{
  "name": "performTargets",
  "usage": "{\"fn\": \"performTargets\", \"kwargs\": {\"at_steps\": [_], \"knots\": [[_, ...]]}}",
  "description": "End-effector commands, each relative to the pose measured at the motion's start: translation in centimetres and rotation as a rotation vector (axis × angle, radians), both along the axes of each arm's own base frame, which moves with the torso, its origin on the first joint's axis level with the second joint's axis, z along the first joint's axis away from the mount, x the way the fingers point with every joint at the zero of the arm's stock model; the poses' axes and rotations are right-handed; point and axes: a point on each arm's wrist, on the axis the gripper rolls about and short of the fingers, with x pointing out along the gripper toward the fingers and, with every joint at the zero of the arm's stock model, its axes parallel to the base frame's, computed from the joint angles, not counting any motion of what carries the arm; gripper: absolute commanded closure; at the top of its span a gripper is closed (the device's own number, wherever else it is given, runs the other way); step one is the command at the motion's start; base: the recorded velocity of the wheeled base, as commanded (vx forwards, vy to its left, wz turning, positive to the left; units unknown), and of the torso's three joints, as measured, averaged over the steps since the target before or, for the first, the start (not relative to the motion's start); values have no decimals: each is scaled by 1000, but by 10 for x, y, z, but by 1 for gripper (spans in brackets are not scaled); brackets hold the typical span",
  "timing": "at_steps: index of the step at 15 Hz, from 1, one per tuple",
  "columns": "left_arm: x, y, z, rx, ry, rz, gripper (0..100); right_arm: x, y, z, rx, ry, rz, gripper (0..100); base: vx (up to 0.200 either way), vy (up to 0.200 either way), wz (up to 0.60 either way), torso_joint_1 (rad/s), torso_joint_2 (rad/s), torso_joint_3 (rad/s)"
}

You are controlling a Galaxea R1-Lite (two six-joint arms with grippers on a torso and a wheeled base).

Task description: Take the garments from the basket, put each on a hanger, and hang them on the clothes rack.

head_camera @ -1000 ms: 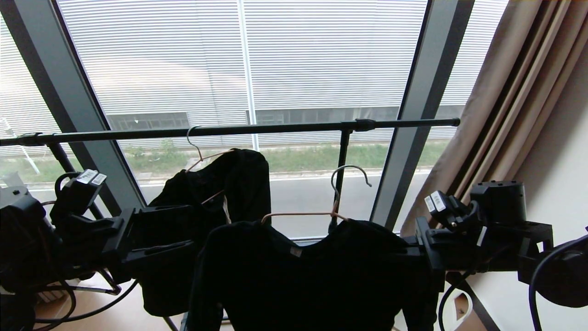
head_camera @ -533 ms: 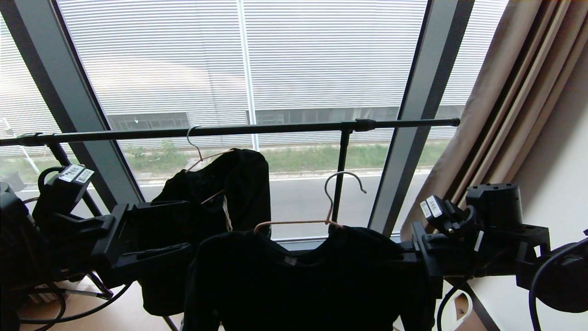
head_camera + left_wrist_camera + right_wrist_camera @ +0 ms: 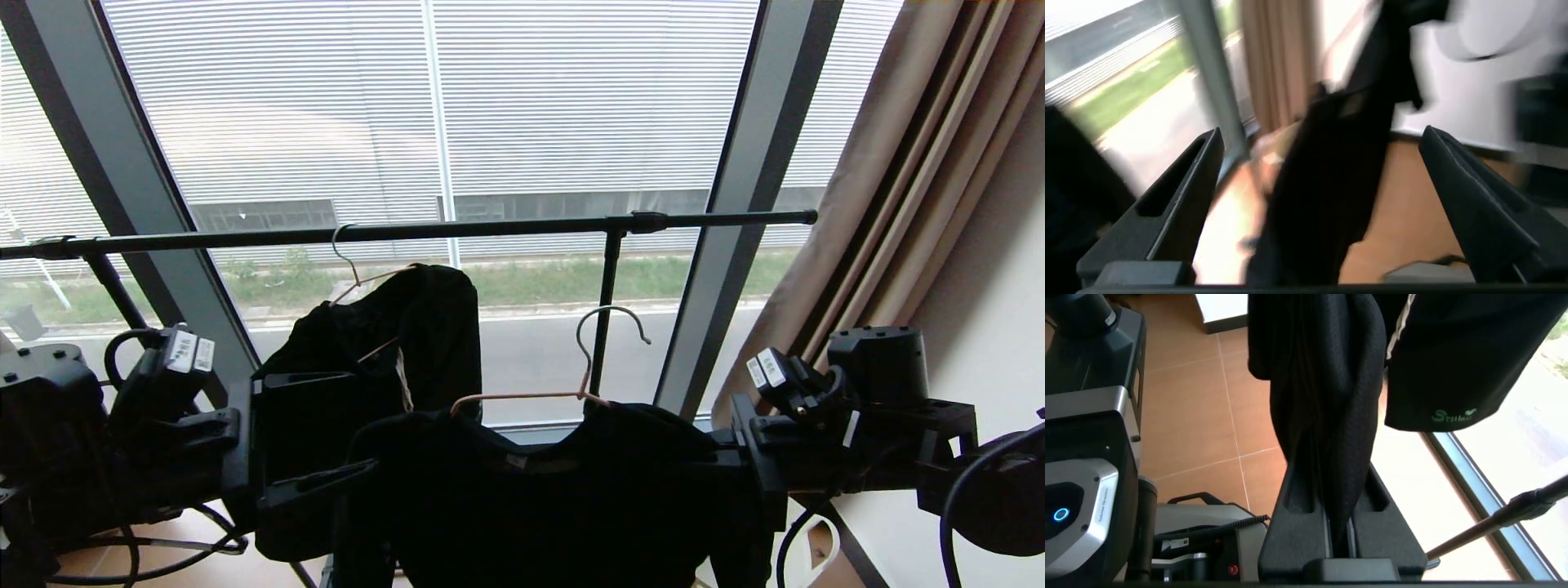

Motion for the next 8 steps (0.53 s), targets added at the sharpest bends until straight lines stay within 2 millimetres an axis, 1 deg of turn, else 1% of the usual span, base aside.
{"fn": "performTargets", "kwargs": {"at_steps": [1,2,6,8], "knots": [[-3,-28,-4,56,-6,36,0,0,0,-1,-1,2,1,100,0,0,0,0,0,0],[-5,-33,-4,60,-7,24,0,0,2,-1,-1,2,7,100,0,0,0,0,0,0],[-4,-35,-5,63,-8,17,0,0,4,-1,-1,0,12,100,0,0,0,0,0,0],[2,-39,-8,71,-9,3,0,3,5,-1,-5,-27,20,100,0,0,0,0,0,0]]}}
